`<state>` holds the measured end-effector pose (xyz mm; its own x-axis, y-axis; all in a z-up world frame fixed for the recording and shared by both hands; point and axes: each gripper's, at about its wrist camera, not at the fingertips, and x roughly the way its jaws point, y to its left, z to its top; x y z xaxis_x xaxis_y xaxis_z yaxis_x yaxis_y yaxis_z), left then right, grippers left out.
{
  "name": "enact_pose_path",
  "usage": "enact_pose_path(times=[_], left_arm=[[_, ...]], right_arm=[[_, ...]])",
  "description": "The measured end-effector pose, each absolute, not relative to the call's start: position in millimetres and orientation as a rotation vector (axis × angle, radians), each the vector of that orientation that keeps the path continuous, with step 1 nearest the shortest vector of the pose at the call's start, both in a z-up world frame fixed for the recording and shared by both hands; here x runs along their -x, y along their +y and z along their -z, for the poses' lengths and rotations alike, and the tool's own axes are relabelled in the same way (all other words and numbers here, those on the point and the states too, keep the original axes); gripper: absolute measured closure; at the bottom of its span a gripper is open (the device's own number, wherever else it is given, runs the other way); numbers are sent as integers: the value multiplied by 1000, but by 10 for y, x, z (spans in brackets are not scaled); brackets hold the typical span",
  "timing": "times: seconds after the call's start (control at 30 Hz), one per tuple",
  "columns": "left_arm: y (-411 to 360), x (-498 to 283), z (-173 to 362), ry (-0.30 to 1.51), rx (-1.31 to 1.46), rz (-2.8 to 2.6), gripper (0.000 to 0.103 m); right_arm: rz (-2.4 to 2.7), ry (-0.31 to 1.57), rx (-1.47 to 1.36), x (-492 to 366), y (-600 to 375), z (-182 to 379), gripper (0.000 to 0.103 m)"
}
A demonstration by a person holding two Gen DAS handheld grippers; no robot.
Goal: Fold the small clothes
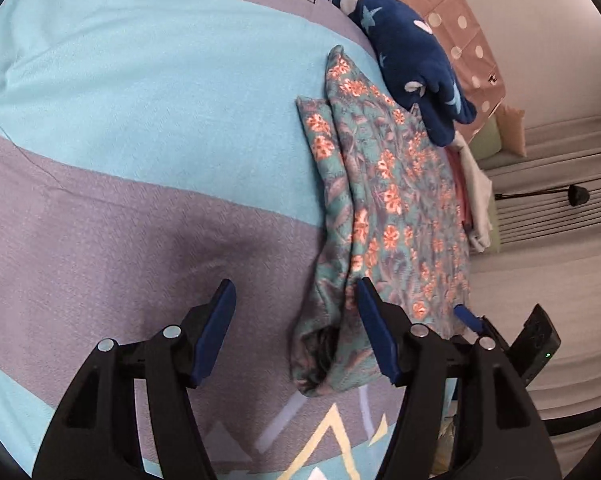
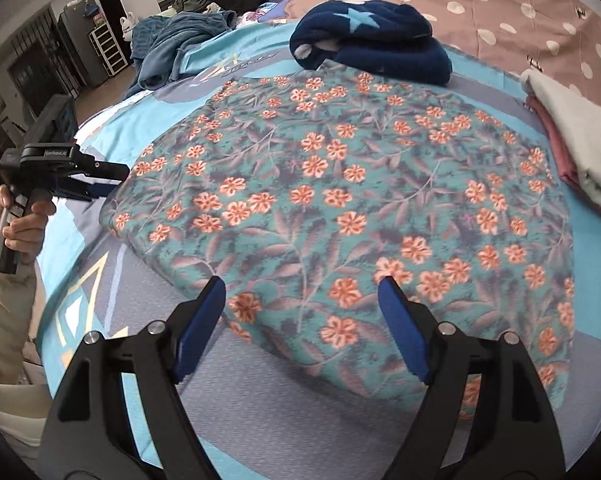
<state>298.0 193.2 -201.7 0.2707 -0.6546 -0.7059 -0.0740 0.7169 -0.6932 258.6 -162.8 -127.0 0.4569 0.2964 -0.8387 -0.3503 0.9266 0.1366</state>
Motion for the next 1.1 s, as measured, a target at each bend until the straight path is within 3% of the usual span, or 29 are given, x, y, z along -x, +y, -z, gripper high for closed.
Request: enact_pose_path(times=[0.43, 0.67, 0.73, 0.8, 1.1], left_arm=[[1664, -3059, 2073, 1302, 883, 633, 40], [1688, -2929, 2169, 1166, 1070, 713, 40], [1690, -2880, 2148, 1140, 1043, 652, 52], [1627, -2840, 2054, 1129, 899, 497, 79], [736, -2660, 1306, 902, 176, 196, 88]], right_arm=[[-406, 1063, -117, -2635, -1860, 1392, 22], [-404, 1063, -139, -2654, -1910, 1402, 21], [-404, 1066, -152, -2657, -1935, 1407, 21], [-404, 1073, -166, -2674, -1948, 1411, 20], [-422, 1054, -156, -2819, -1845, 1243, 20]])
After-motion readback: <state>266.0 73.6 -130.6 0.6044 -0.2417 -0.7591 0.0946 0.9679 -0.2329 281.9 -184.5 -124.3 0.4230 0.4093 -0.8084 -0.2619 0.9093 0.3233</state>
